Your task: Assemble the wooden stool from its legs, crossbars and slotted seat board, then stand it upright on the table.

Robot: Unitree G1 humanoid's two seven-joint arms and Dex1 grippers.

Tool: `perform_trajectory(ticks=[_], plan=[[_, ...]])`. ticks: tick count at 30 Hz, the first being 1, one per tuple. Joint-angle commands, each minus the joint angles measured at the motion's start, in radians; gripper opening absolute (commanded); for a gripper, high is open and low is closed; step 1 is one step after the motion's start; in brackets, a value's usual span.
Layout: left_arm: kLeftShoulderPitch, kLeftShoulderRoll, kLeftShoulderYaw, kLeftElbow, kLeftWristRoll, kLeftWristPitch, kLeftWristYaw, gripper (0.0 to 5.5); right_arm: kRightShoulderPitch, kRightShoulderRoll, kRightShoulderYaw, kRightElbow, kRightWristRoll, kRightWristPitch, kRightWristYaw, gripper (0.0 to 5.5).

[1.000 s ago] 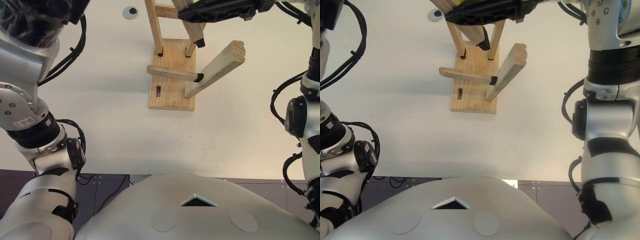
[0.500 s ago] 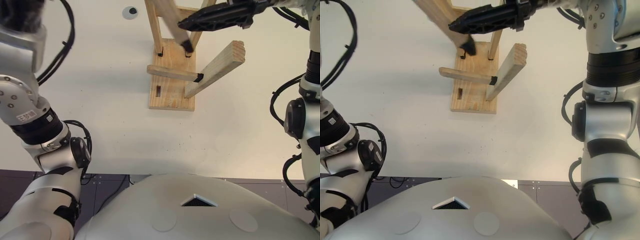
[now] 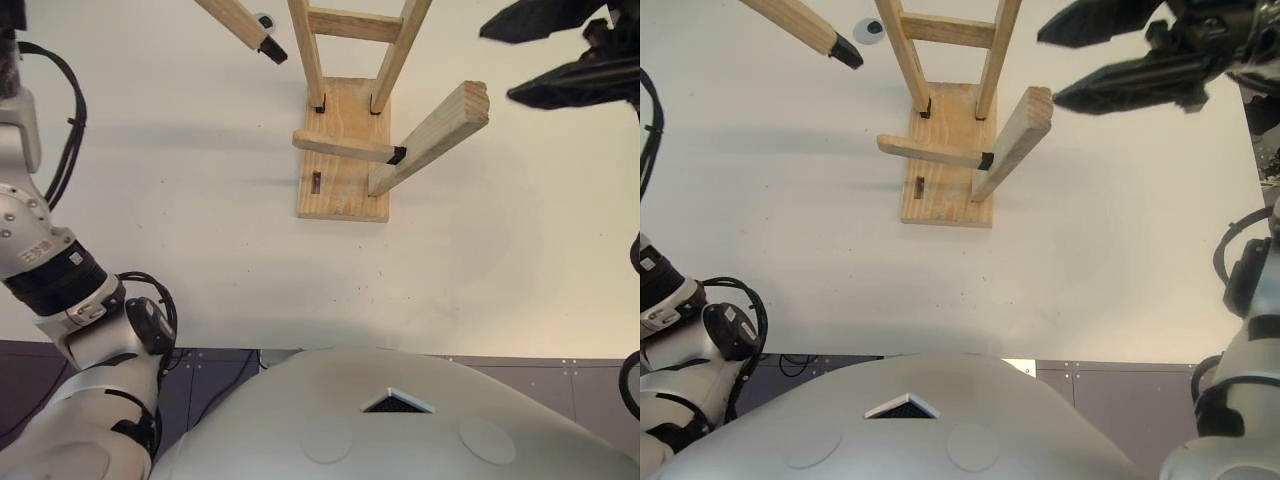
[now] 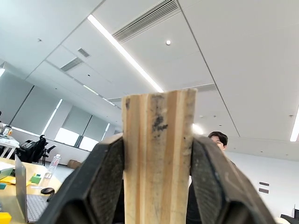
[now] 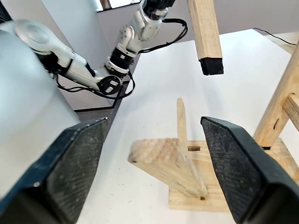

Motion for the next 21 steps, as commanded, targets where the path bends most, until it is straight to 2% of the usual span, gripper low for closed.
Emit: perform_trajectory(ticks=[1,7,11,15,21], plan=[[0.012,-0.022,-0.023,0.054,0.060,-0.019,-0.056,2.02,0.062,0.053,0.009,-0.068,-0.024,-0.048,-0.091,3.66],[0.016,-0.090,-0.045,0.151,0.118,-0.054,-0.113,2.02,0.133,0.041,0.020,-0.146,-0.011,-0.060,-0.112,3.66],[0.043,-0.130,-0.079,0.161,0.134,-0.037,-0.163,2.02,0.109,0.055,0.024,-0.131,-0.003,-0.050,-0.132,3.09],[0.097,-0.119,-0.113,0.195,0.195,-0.035,-0.250,2.02,0.087,0.053,0.039,-0.113,-0.003,-0.042,-0.127,2.49],[0.108,-0.127,-0.178,0.376,0.288,-0.025,-0.411,2.01,0.052,0.042,0.084,-0.079,-0.021,-0.052,-0.089,2.36]])
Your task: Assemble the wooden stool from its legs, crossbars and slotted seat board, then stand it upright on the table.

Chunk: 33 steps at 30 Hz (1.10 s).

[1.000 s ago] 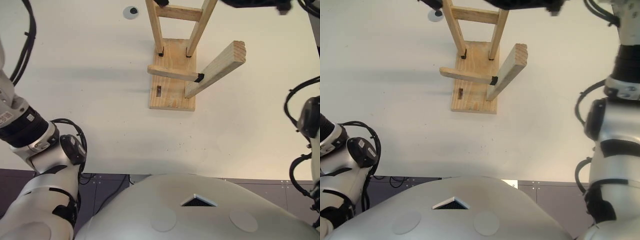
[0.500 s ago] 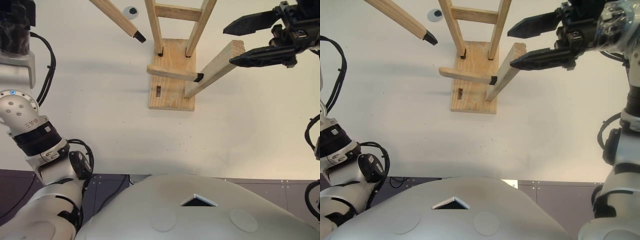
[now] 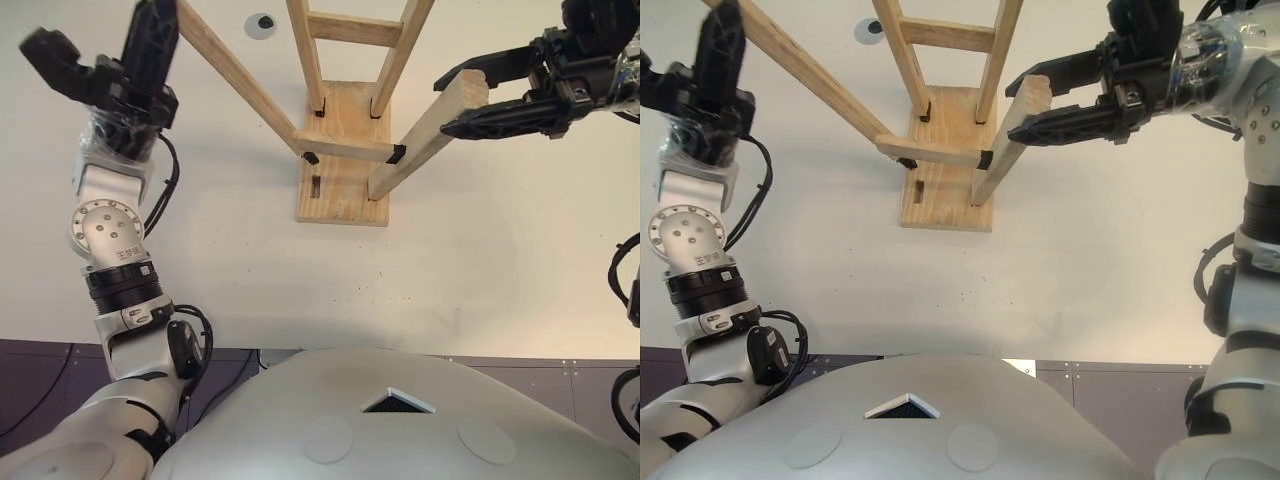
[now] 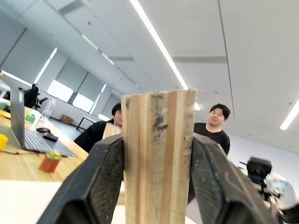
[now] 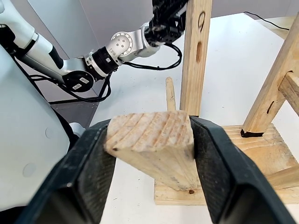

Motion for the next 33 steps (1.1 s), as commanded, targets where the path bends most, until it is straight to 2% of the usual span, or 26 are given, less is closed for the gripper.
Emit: perform_trajectory(ticks=[1,5,11,20,26,33], plan=[[-0.015,-0.004,-0.019,0.116,0.041,0.009,-0.062,2.01,-0.029,0.003,0.032,0.011,-0.010,0.001,0.034,2.36],[-0.005,0.017,-0.013,0.138,0.055,0.033,-0.088,2.01,-0.028,0.004,0.047,0.010,-0.019,-0.009,0.036,2.36],[-0.023,0.164,-0.049,0.065,0.097,0.128,-0.148,2.01,-0.017,0.006,0.044,0.004,-0.018,-0.012,0.024,2.36],[-0.067,0.326,-0.116,-0.035,0.140,0.244,-0.226,1.99,0.020,0.011,0.033,-0.021,-0.010,-0.014,0.005,2.36],[-0.080,0.364,-0.111,-0.012,0.170,0.234,-0.259,1.99,0.027,0.011,0.032,-0.022,-0.009,-0.019,0.001,2.35],[-0.111,0.390,-0.032,-0.007,0.121,0.277,-0.274,1.99,0.025,0.011,0.035,-0.016,-0.012,-0.025,0.003,2.34]])
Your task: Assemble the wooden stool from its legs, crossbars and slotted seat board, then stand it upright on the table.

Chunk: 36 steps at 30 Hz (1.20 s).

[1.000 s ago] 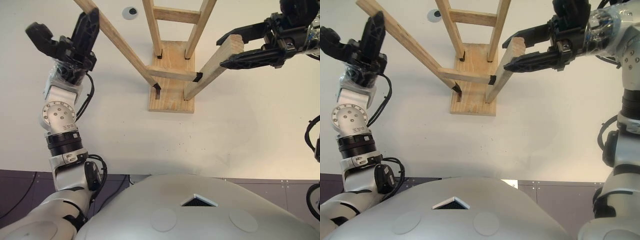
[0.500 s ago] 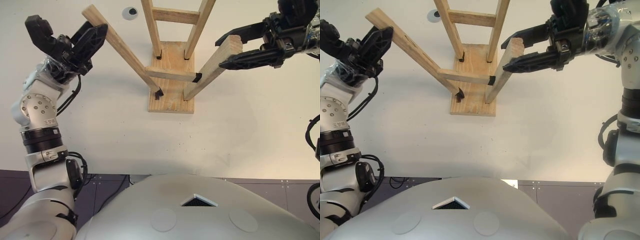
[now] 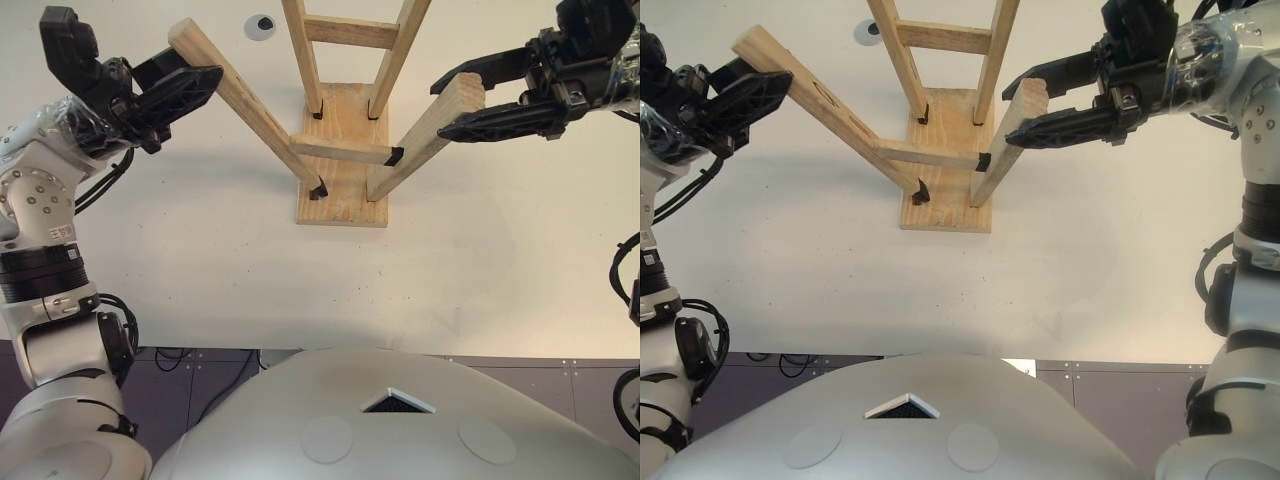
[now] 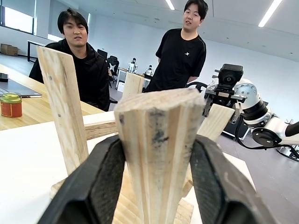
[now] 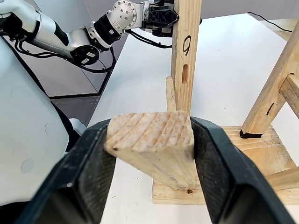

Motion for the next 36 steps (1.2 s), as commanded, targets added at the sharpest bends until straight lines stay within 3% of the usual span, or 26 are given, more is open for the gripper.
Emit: perform_trajectory(ticks=[1,11,16,23,36], plan=[[-0.028,0.045,0.046,0.002,-0.013,0.019,-0.007,1.99,0.021,0.014,0.023,-0.006,-0.010,0.006,0.000,2.34],[-0.055,-0.027,0.058,0.022,-0.031,0.021,0.011,1.99,0.028,0.015,0.026,-0.008,-0.008,0.001,-0.002,2.34],[-0.021,-0.026,-0.026,0.053,0.079,-0.046,-0.025,1.99,0.027,0.013,0.028,-0.006,-0.010,-0.004,-0.001,2.34],[-0.033,-0.005,-0.057,0.108,0.132,-0.089,-0.066,1.99,0.027,0.015,0.031,-0.001,-0.016,-0.014,-0.005,2.34],[-0.176,0.176,-0.196,0.069,0.220,-0.049,-0.232,1.99,0.061,0.022,0.031,-0.038,-0.012,-0.019,-0.027,2.33]])
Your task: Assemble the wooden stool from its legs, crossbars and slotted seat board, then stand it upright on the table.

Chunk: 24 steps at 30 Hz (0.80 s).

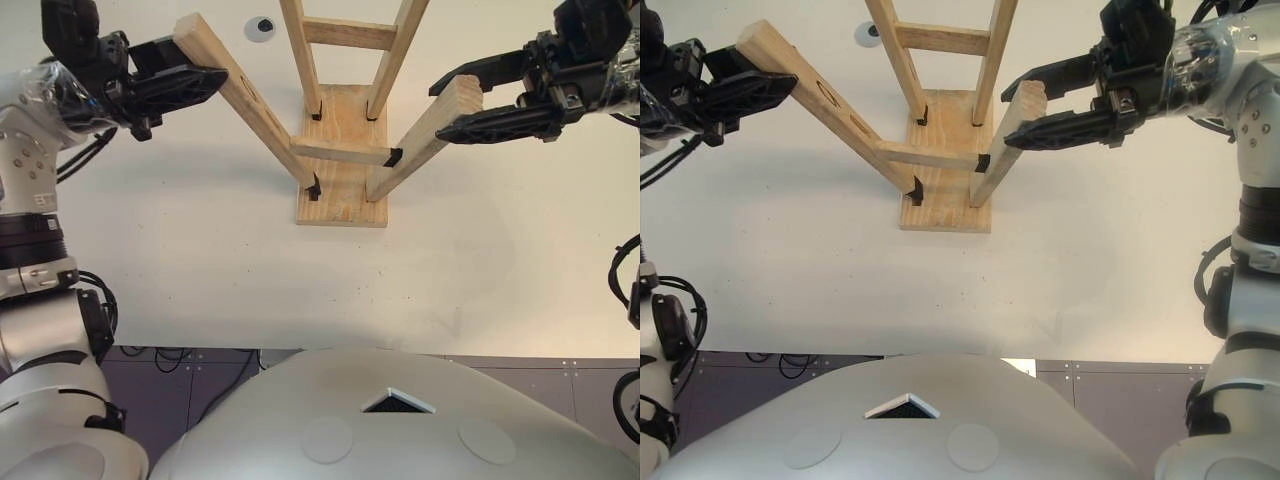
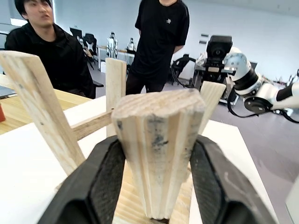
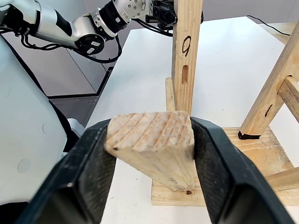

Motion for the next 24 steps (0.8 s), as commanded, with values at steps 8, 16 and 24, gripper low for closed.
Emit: perform_trajectory(ticks=[8,16,24], plan=[[0.002,0.099,-0.071,-0.127,0.098,-0.019,-0.042,1.99,0.063,0.025,0.017,-0.044,-0.001,0.005,-0.036,2.31],[0.010,0.101,-0.099,-0.177,0.131,-0.045,-0.018,1.99,0.069,0.023,0.014,-0.050,0.010,0.005,-0.042,2.31],[0.020,0.100,-0.126,-0.274,0.136,-0.028,0.030,1.99,0.077,0.025,0.014,-0.065,0.013,0.005,-0.046,2.31]])
